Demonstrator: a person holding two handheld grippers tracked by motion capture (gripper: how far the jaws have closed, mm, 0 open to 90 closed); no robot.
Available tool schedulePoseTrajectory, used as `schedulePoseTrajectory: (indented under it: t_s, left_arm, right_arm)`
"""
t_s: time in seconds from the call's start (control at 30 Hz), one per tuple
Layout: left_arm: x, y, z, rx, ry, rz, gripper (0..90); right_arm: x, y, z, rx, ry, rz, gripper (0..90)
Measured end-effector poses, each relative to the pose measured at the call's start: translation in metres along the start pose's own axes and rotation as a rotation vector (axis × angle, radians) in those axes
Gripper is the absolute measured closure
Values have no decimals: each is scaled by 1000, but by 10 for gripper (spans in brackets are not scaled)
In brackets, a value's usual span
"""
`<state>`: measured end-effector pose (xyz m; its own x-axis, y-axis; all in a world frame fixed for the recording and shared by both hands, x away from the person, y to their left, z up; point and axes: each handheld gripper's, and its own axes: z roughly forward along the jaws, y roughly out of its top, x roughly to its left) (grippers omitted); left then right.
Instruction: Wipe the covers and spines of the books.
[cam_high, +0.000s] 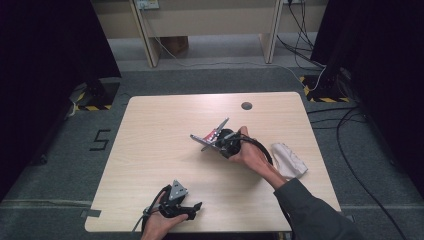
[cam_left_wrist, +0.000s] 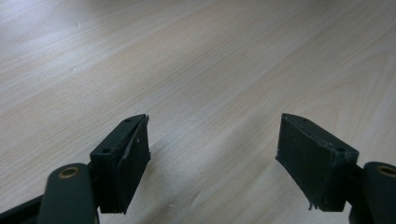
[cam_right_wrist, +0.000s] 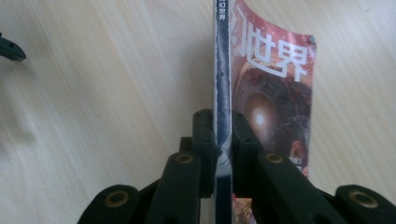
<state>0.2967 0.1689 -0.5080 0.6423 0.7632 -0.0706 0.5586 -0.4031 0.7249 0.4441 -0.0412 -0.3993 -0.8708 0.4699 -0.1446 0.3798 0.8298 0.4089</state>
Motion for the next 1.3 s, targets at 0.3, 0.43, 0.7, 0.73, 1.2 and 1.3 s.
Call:
schedulePoseTrajectory:
  t_s: [0.3,0.43,0.7,0.73,1.2,1.3]
  left_arm:
    - [0,0,1,0,2,-1,243]
    - [0,0,1,8,-3,2,243]
    - [-1,-1,1,11,-2,4,242]
    - [-1,-1,1,11,-1,3,241]
    - [-3,0,1,8,-2,3,236]
    - [-3,0,1,7,-4,2,235]
  right_arm:
    - [7,-19,17,-41,69,47,813]
    - [13,-27,24,-62,98,51,788]
    - [22,-37,36,-83,136,88,716]
    - [23,-39,38,-79,146,95,706]
    - [37,-48,58,-82,201,114,558]
    - [38,-51,58,-90,240,133,562]
